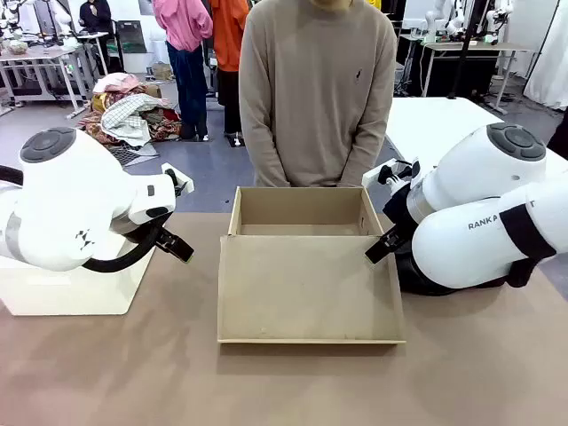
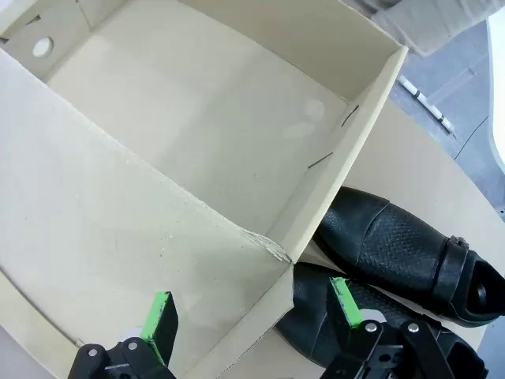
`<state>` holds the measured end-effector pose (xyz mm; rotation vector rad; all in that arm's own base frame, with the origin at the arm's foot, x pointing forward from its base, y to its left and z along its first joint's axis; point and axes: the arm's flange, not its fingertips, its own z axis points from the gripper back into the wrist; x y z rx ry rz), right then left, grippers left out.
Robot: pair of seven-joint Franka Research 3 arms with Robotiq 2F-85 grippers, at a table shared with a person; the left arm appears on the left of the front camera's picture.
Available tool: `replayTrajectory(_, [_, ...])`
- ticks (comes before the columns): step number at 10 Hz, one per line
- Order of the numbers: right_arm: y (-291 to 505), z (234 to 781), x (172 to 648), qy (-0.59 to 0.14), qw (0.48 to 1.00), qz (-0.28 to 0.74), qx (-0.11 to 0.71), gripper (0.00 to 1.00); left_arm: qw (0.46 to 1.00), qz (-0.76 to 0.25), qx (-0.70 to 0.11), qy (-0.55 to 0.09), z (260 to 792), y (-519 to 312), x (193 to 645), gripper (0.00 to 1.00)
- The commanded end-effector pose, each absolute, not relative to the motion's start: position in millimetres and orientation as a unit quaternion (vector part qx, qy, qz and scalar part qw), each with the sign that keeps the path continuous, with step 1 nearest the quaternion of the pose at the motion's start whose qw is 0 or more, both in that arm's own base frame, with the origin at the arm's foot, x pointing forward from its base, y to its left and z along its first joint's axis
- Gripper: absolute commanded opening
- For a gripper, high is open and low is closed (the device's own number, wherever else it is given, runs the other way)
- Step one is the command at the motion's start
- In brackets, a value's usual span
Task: Pack the shoes into the box.
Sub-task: Place one shoe of the Shoes into the Shoes Box.
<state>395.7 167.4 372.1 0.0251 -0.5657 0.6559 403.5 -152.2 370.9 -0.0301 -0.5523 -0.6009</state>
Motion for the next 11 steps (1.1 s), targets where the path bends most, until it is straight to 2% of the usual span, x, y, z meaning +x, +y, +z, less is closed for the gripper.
replayTrajectory(1, [167.5,372.1,395.7,-0.274,0.908,0.318,0.012,1.00,0.918,-0.292,-0.015,-0.269,370.9,-152.3,403.5,1.00])
replayTrajectory(11, [167.5,372.1,395.7,-0.274,0.908,0.318,0.012,1.00,0.918,-0.292,-0.015,-0.269,370.9,-152.3,403.5,1.00])
